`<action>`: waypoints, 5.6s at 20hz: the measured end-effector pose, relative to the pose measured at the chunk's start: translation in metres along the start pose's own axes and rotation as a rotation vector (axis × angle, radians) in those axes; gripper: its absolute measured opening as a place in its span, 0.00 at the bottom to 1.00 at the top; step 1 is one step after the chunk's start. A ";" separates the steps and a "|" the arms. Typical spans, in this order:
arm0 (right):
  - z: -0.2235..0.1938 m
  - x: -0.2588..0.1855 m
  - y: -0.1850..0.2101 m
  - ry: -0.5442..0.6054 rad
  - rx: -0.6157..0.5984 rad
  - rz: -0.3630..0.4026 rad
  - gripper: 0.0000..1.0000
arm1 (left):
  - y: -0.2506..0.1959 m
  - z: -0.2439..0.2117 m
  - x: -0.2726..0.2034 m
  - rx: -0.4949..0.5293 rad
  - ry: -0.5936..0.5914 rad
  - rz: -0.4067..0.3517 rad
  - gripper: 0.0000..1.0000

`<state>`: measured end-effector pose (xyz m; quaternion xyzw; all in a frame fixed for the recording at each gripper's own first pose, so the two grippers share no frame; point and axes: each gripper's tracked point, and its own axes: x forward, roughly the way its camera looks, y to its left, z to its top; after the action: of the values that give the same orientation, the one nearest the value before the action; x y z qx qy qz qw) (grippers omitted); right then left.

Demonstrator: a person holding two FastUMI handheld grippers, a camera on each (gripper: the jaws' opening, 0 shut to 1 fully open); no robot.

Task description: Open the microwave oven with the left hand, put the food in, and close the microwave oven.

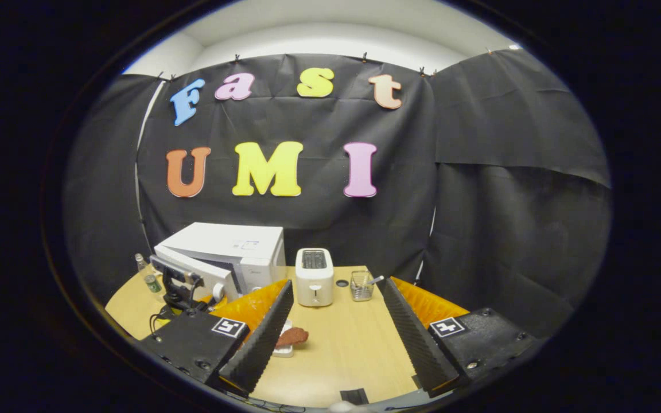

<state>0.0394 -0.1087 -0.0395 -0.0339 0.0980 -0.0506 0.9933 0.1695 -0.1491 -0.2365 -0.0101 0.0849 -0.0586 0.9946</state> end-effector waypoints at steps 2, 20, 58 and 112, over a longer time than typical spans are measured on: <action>0.002 -0.001 0.012 -0.007 0.003 0.029 1.00 | 0.010 -0.003 -0.023 0.010 0.017 0.005 0.10; 0.008 -0.032 0.073 -0.016 0.016 0.183 1.00 | 0.102 -0.011 -0.116 0.084 0.108 0.151 0.95; -0.148 0.058 0.095 0.280 0.109 0.305 1.00 | 0.301 -0.010 -0.287 0.067 0.187 0.550 0.95; -0.154 0.261 0.398 0.189 1.084 0.331 0.14 | 0.210 0.016 -0.243 0.140 0.183 0.144 0.95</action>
<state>0.3011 0.2496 -0.2707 0.5006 0.1505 0.0595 0.8504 -0.0420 0.0880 -0.1864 0.0711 0.1714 0.0066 0.9826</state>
